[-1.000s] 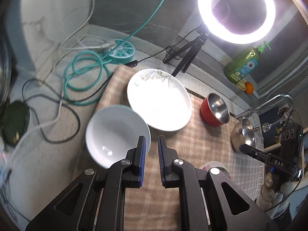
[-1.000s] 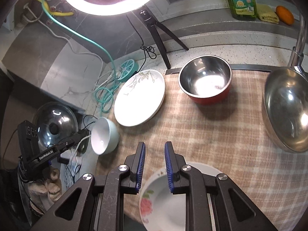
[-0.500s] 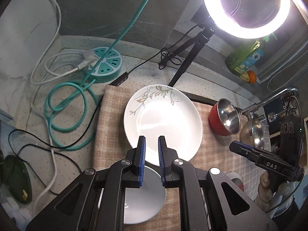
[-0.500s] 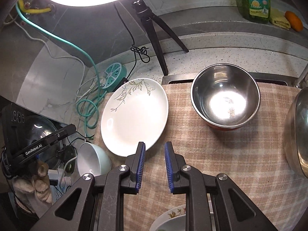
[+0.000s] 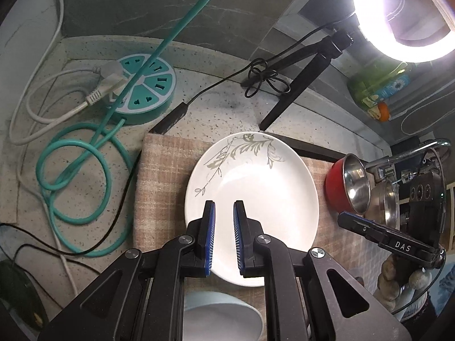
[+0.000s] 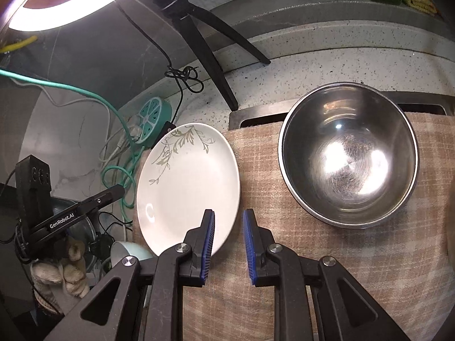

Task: Organize plates and bowls
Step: 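Move both grippers to the white leaf-pattern plate and lower onto its rim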

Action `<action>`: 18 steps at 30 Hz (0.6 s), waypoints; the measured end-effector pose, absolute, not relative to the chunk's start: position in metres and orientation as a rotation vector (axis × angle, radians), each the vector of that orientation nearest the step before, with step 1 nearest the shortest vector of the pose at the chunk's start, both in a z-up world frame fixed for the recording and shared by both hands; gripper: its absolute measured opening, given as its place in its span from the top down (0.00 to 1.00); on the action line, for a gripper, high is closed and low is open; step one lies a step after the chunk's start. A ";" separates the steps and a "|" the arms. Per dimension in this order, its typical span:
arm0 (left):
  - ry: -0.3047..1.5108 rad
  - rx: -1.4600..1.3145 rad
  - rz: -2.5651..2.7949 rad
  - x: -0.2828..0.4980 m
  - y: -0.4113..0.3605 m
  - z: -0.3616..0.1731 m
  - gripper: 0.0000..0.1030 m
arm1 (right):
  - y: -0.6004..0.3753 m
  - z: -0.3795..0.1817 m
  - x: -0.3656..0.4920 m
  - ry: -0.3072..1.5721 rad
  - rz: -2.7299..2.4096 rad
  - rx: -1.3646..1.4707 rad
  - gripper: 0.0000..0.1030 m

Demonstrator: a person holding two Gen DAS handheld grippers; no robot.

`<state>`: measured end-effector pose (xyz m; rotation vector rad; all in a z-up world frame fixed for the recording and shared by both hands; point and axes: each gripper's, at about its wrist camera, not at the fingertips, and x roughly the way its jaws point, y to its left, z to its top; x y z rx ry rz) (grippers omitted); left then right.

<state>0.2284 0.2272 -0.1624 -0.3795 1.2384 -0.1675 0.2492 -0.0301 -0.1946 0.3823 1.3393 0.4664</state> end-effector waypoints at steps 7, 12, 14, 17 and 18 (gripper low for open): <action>1.265 -0.405 -0.165 0.238 0.234 -0.176 0.89 | -0.022 -0.206 0.255 1.375 0.467 0.387 0.82; 1.265 -0.409 -0.161 0.241 0.239 -0.178 0.89 | -0.017 -0.213 0.256 1.388 0.434 0.351 0.82; 1.268 -0.411 -0.161 0.243 0.240 -0.179 0.89 | -0.016 -0.214 0.256 1.390 0.427 0.340 0.82; 1.266 -0.404 -0.147 0.244 0.244 -0.181 0.89 | -0.014 -0.216 0.257 1.390 0.409 0.331 0.82; 1.266 -0.401 -0.149 0.245 0.245 -0.180 0.89 | -0.014 -0.216 0.257 1.390 0.404 0.333 0.82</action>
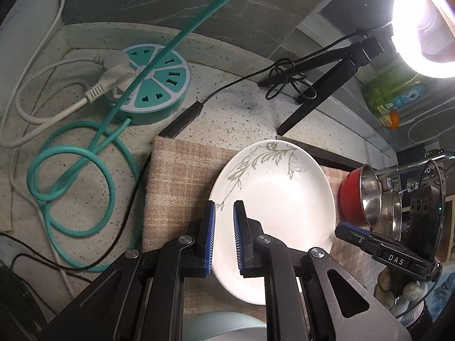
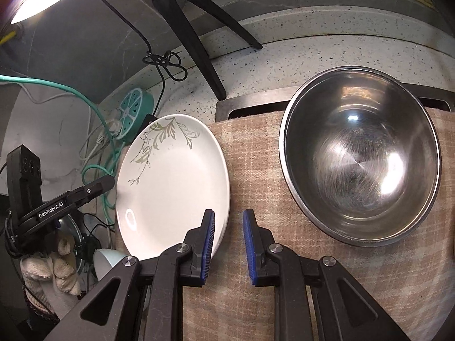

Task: Organize plates and bowls
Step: 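Move both grippers to the white leaf-pattern plate and lower onto its rim, then close both grippers on the rim of the white leaf-pattern plate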

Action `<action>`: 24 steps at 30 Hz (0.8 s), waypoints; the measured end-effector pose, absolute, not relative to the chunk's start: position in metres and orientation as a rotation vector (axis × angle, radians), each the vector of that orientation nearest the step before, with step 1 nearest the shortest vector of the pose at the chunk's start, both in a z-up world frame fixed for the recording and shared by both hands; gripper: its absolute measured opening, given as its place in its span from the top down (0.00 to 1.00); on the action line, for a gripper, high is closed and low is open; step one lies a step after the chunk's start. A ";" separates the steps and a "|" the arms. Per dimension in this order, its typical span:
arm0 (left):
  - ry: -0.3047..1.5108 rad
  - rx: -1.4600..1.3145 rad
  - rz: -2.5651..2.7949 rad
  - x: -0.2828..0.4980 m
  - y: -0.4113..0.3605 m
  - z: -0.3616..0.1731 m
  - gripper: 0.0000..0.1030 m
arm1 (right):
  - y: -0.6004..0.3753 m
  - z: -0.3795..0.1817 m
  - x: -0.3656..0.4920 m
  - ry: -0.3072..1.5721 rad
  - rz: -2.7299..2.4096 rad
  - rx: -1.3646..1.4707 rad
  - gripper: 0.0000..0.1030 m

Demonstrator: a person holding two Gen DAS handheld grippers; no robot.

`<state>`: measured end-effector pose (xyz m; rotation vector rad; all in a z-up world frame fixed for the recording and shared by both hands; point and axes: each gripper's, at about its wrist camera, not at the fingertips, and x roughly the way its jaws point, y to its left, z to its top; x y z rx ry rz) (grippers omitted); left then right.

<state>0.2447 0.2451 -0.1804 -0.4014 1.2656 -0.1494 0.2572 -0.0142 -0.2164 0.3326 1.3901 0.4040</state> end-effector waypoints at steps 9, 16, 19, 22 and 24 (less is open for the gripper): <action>1.286 -0.358 -0.149 0.251 0.246 -0.189 0.89 | -0.013 -0.221 0.258 1.400 0.382 0.331 0.82; 1.297 -0.360 -0.157 0.251 0.246 -0.196 0.89 | -0.006 -0.226 0.259 1.403 0.379 0.317 0.82; 1.292 -0.354 -0.157 0.251 0.245 -0.196 0.89 | -0.007 -0.227 0.261 1.400 0.375 0.321 0.82; 1.292 -0.358 -0.157 0.252 0.246 -0.197 0.89 | -0.006 -0.228 0.263 1.396 0.372 0.322 0.84; 1.294 -0.356 -0.158 0.253 0.245 -0.198 0.89 | -0.005 -0.227 0.263 1.392 0.375 0.323 0.88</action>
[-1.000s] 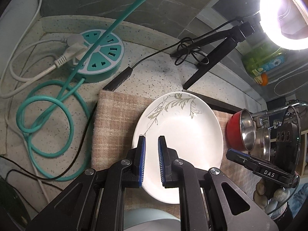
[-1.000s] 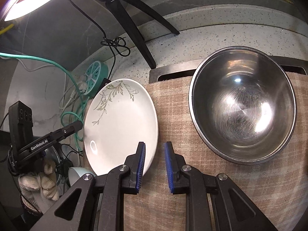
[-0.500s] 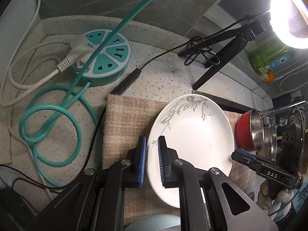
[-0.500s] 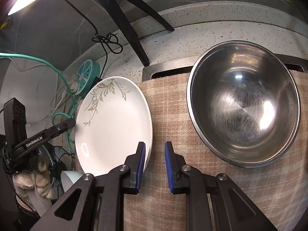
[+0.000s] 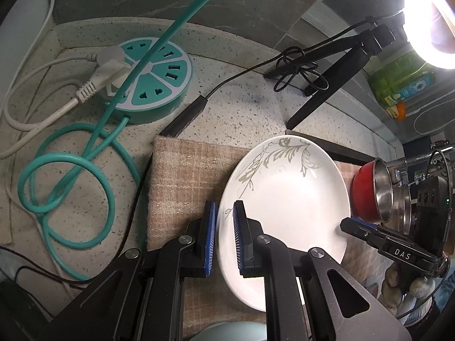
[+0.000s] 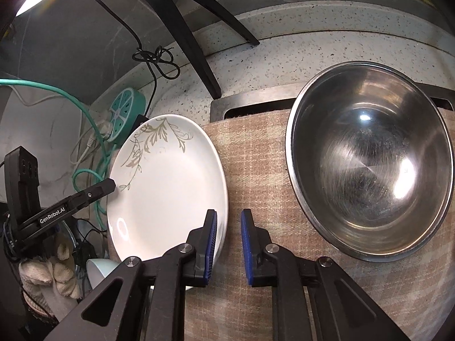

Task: Organize plates and bowls
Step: 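Close both grippers on the rim of the white leaf-pattern plate, then lift the white leaf-pattern plate and carry it to the plate stack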

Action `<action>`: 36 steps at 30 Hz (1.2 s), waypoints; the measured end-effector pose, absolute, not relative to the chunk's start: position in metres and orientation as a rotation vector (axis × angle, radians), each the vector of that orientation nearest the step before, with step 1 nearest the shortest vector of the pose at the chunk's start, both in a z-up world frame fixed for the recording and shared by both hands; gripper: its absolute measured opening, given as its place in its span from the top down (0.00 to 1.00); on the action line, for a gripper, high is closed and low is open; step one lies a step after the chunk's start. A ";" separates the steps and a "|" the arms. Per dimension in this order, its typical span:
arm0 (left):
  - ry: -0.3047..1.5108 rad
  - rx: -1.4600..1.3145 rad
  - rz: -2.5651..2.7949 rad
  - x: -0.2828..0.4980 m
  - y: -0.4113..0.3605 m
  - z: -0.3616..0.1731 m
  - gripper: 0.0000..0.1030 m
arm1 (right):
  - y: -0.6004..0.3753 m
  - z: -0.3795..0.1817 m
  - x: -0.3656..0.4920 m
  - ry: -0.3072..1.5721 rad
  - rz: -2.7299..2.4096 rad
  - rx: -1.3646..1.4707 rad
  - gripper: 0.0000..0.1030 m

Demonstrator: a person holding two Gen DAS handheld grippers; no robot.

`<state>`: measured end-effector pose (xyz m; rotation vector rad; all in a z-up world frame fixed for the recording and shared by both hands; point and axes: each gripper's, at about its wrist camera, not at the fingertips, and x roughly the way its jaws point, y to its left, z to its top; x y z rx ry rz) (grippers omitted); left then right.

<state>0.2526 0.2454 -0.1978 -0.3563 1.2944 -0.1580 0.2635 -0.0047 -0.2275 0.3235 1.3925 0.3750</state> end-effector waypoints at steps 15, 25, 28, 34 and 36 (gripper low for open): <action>1.295 -0.374 -0.150 0.254 0.245 -0.202 0.92 | -0.002 -0.229 0.266 1.393 0.377 0.330 0.96; 1.286 -0.370 -0.131 0.251 0.243 -0.199 0.92 | -0.004 -0.227 0.265 1.400 0.368 0.352 0.96; 1.289 -0.381 -0.132 0.251 0.242 -0.198 0.92 | -0.006 -0.226 0.263 1.399 0.361 0.358 0.96; 1.284 -0.378 -0.137 0.250 0.237 -0.195 0.92 | -0.010 -0.224 0.263 1.402 0.354 0.368 0.96; 1.277 -0.380 -0.138 0.249 0.236 -0.192 0.92 | -0.011 -0.222 0.263 1.400 0.355 0.370 0.96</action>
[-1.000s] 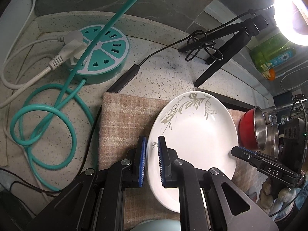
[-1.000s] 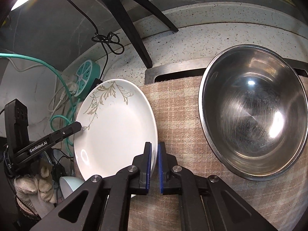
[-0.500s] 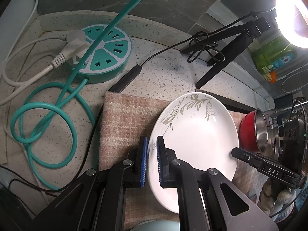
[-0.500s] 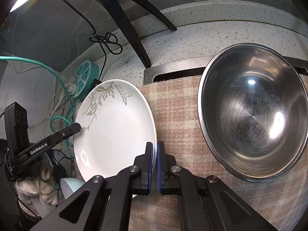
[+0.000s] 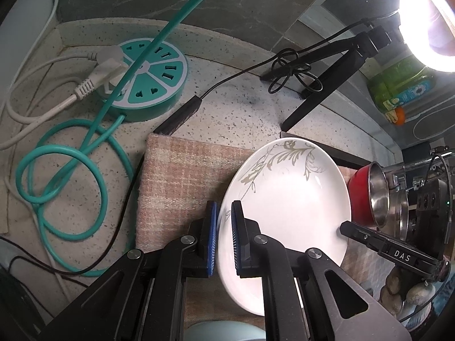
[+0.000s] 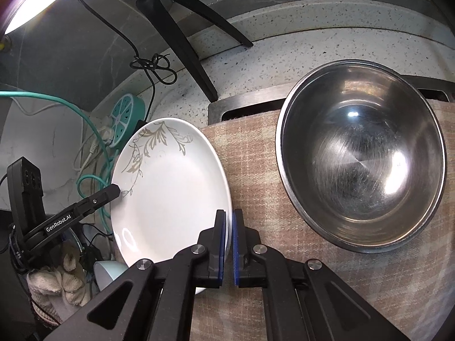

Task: Organize plates and bowls
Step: 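Lift the white leaf-pattern plate and carry it to the plate stack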

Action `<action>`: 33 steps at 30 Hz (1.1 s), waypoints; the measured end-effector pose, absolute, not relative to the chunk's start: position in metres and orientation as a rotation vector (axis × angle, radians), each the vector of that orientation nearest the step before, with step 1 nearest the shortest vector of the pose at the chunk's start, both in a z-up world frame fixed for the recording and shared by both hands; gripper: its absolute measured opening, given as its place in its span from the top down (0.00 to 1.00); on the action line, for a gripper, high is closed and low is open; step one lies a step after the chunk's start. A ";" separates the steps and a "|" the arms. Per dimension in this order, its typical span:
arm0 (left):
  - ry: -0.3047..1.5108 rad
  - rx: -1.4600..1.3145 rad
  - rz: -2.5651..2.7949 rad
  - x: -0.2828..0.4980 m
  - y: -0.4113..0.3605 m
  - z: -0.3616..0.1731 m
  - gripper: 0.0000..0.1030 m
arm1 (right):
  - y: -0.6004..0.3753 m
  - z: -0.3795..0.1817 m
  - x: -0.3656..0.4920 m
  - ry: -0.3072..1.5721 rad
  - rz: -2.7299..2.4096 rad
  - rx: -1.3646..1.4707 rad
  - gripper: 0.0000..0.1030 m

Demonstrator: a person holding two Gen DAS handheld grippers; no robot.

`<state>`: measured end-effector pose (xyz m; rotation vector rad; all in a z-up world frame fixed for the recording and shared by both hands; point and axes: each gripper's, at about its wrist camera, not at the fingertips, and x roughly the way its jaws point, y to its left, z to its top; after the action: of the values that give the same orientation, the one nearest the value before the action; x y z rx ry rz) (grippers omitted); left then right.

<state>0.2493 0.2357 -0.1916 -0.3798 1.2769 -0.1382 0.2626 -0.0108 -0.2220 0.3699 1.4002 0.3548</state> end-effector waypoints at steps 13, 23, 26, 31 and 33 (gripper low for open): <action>1.240 -0.377 -0.145 0.242 0.224 -0.168 0.92 | -0.024 -0.200 0.253 1.377 0.373 0.401 0.96; 1.217 -0.363 -0.145 0.229 0.209 -0.150 0.92 | -0.041 -0.185 0.239 1.357 0.393 0.418 0.96; 1.209 -0.357 -0.148 0.224 0.202 -0.145 0.92 | -0.047 -0.182 0.234 1.351 0.395 0.420 0.96; 1.203 -0.351 -0.152 0.214 0.190 -0.139 0.92 | -0.060 -0.178 0.225 1.344 0.398 0.431 0.96; 1.202 -0.353 -0.151 0.210 0.185 -0.138 0.92 | -0.064 -0.175 0.221 1.341 0.401 0.431 0.96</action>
<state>0.2098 0.1852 -0.1378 -0.3530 1.2016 -0.1514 0.2211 -0.0643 -0.1752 0.4306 1.3412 0.4011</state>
